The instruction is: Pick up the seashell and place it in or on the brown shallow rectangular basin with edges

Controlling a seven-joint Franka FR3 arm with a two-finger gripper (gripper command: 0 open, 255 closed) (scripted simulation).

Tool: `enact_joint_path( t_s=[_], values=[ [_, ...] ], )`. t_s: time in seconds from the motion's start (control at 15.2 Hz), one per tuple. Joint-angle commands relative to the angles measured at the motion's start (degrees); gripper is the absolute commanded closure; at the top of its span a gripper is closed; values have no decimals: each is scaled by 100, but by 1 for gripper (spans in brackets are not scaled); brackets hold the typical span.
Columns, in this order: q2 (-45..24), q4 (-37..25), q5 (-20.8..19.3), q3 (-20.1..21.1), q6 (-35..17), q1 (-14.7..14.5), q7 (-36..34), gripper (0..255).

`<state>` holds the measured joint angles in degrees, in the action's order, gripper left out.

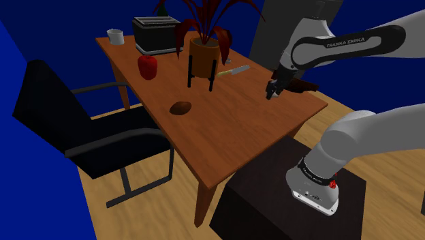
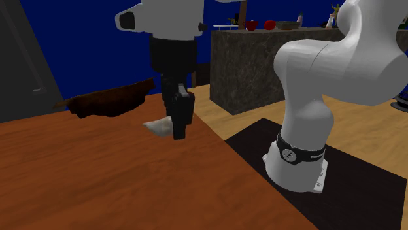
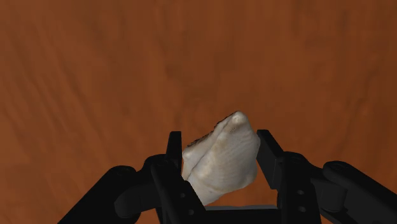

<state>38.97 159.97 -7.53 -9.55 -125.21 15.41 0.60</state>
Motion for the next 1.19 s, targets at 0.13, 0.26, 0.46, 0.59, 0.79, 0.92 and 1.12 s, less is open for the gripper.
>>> enact_joint_path(
  t_s=[0.13,0.26,0.46,0.59,0.79,0.92,1.12],
  values=[
    [160,-234,26,26,396,-3,17,255],
    [221,-355,41,43,578,-8,20,255],
    [297,-544,64,68,843,-17,24,255],
    [338,-675,79,83,1015,-23,26,255],
    [386,-878,100,106,1266,-32,31,255],
    [265,-977,36,-18,1236,23,168,255],
    [-136,-1272,-123,-391,1102,155,572,255]
  ],
)
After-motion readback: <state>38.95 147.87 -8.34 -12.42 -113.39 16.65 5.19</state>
